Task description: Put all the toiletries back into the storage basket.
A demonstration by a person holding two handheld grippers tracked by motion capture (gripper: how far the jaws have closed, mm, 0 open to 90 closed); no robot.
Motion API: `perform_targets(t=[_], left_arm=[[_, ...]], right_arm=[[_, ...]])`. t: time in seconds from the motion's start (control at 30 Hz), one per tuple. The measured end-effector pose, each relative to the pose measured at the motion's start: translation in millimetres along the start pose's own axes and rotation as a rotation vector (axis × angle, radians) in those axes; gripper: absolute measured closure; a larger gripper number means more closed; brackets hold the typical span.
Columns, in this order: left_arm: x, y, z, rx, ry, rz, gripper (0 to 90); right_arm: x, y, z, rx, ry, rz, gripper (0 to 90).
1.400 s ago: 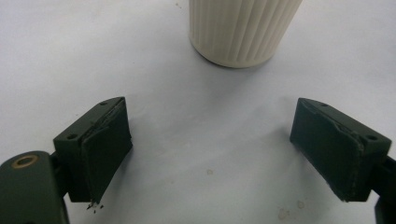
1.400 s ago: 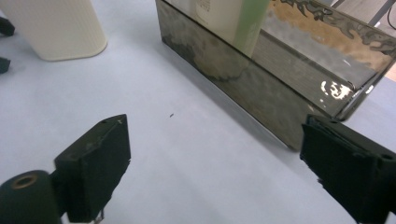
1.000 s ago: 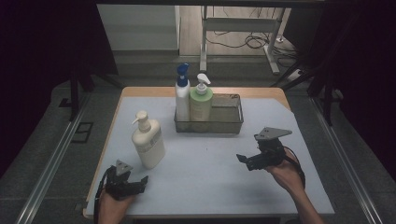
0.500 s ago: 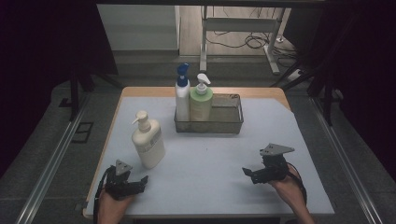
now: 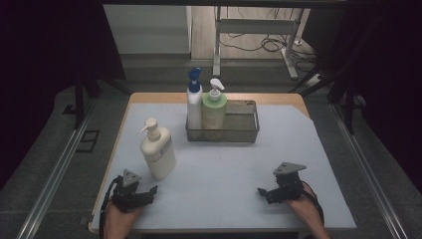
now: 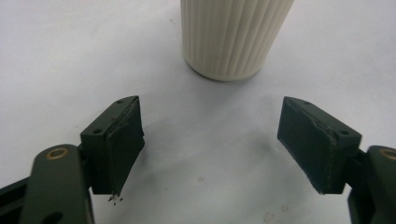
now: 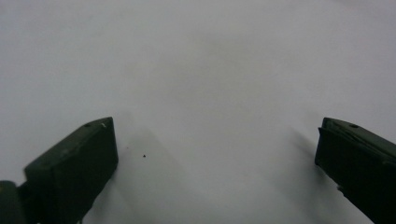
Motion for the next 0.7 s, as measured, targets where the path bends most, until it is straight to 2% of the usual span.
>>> perform_targets(t=[0.2,0.37,0.5,0.63,0.7], left_arm=[[5.2,-0.1,0.6,0.003,0.014,0.002,30.1],[10.6,-4.0,1.3,0.022,0.021,-0.004,39.2],[16.4,-3.8,6.4,0.02,0.041,-0.004,46.5],[23.2,-4.6,13.8,0.02,0.022,0.011,57.4],[26.2,-6.5,17.8,0.02,0.016,0.004,63.9]], right_arm=[[-0.5,-0.2,-0.3,-0.005,-0.001,0.0,0.0],[-0.4,-0.3,-0.6,-0.006,0.001,-0.001,0.0],[-0.3,-0.3,-0.7,-0.007,0.001,0.0,0.0],[-0.4,-0.2,-0.8,-0.007,0.001,0.0,0.0],[-0.4,-0.2,-0.8,-0.007,0.001,0.0,0.0]])
Point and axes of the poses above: each handheld gripper's, and its own axes: y roughly backward along the jaws, z roughly out of its top, x roughly to its left, the point moved 8 cm from there along -y, roughly forward along the jaws, and after that the axes turned 10 degrees about z, right-handed, at the moved point
